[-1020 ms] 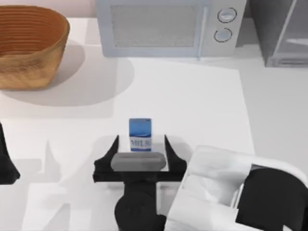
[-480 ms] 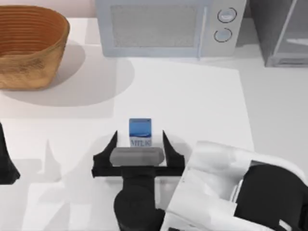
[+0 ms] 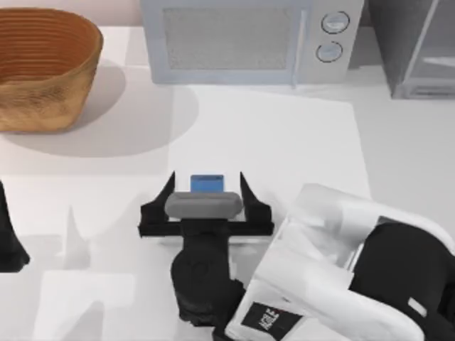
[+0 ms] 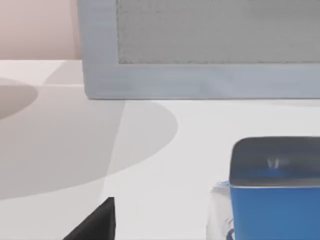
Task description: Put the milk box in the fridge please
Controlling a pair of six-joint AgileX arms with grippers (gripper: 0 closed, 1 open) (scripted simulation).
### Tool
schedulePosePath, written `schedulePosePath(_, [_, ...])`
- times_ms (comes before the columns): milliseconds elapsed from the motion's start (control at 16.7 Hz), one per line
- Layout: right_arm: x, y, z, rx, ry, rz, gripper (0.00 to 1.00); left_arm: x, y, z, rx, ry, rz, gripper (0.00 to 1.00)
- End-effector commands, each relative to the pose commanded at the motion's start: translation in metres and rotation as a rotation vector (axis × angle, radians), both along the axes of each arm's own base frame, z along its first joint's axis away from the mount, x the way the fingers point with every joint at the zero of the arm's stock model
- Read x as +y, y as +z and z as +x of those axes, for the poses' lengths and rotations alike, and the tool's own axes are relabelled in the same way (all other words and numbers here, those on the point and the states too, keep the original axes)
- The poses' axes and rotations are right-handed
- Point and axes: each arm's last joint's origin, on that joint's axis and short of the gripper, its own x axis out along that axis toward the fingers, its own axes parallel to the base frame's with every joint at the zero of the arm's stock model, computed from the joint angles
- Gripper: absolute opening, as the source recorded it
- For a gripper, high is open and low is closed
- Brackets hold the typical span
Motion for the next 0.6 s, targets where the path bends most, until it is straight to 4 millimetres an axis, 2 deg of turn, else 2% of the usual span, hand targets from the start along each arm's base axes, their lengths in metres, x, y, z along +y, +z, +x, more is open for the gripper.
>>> schedulePosePath(600, [0.0, 0.0, 0.0, 0.0, 0.0, 0.0, 0.25, 0.0, 0.0, 0.0, 0.0, 0.0, 0.0, 1.0])
